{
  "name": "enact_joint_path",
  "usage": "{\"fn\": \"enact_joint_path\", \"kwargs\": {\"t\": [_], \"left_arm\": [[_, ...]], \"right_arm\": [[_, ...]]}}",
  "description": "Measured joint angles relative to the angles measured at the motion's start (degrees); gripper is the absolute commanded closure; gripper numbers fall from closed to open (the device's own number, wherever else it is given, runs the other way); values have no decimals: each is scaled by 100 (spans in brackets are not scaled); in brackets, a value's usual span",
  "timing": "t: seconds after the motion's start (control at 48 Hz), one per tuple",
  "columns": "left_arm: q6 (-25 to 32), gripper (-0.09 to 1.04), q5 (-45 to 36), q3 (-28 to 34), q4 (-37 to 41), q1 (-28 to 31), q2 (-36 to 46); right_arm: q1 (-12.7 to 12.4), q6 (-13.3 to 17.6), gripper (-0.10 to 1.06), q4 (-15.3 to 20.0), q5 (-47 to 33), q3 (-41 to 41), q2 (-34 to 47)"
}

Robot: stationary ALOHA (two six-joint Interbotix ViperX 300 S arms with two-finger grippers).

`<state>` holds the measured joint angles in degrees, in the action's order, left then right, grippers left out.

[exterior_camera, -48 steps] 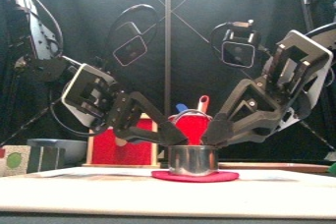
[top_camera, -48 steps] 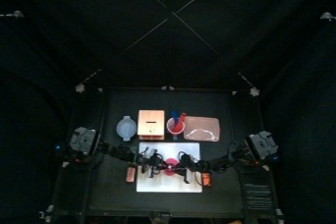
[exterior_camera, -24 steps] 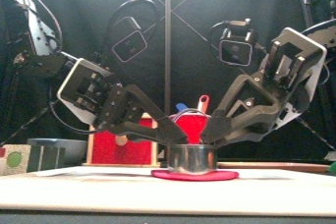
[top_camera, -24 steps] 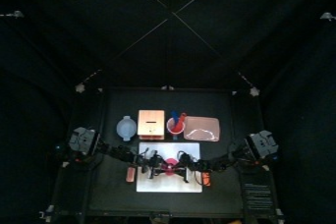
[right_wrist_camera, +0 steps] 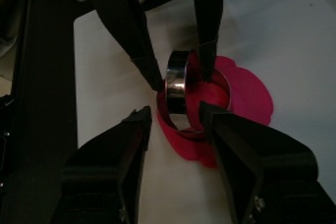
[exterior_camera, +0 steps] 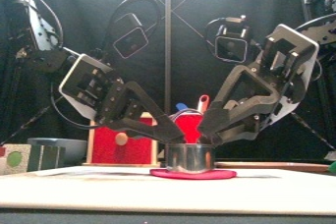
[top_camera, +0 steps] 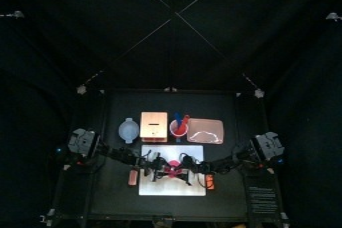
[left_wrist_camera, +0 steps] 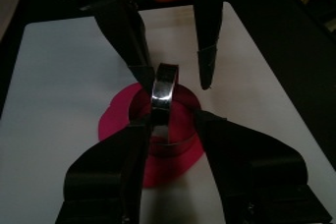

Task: Get the cutter from the drawer then cut the dough then place the extra dough in the bowl
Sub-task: Cut the dough

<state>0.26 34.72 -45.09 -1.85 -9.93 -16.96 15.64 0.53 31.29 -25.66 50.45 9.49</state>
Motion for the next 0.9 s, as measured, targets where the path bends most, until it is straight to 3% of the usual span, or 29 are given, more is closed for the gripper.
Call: {"fn": "enact_joint_path", "kwargs": {"t": [0.333,0.896], "left_arm": [[79,14,-97,-18,-9,9,220],[316,14,-97,-158,-114,105,562]], "right_arm": [[-97,18,14,-308,105,53,-176],[-483,44,14,-1002,853,-334,-492]]}}
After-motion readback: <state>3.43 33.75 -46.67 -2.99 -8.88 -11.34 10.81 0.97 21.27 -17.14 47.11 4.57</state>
